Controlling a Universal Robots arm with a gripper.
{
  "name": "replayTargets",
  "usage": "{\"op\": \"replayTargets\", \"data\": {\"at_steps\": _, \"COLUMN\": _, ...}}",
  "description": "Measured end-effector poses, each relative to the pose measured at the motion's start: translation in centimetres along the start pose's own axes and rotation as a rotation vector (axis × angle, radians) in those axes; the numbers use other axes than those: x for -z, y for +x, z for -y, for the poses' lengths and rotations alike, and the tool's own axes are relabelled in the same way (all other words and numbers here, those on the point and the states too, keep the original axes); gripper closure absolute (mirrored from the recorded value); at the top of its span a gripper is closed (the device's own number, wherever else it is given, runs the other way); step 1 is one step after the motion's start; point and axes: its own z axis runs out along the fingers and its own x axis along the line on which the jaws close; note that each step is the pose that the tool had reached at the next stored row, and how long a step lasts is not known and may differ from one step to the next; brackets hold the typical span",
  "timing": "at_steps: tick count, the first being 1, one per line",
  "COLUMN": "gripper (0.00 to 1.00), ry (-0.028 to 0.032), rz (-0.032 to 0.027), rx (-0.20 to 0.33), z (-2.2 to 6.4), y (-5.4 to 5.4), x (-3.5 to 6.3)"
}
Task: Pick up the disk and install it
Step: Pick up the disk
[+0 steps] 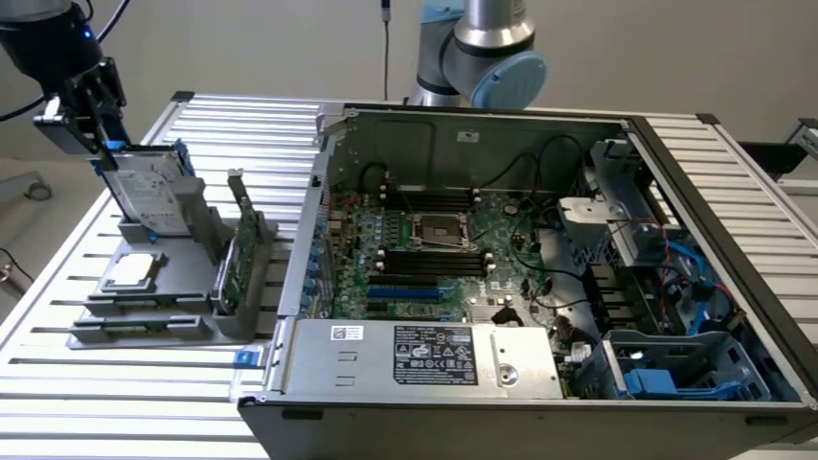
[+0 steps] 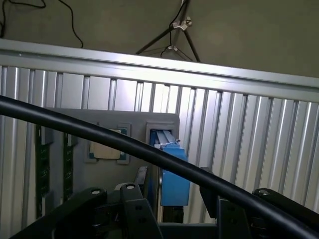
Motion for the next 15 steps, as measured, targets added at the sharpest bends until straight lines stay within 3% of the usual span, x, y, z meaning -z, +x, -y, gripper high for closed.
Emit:
{"op": "replayTargets", "data": {"at_steps": 7, "gripper": 0.46, "ry": 0.0008, "rz": 0.001, "rx": -0.017, "z": -0.06, "y": 0.0, "x": -1.28}}
{"op": "replayTargets", "data": {"at_steps": 10, "gripper": 0.46, "ry": 0.0047, "rz": 0.0012, "rx": -0.017, "z": -0.35, "y": 0.0, "x": -1.7}}
{"op": "replayTargets", "data": {"at_steps": 15, "gripper": 0.46, "ry": 0.0075, "rz": 0.0026, "rx": -0.017, "z": -0.39, "y": -0.2, "x": -1.83}}
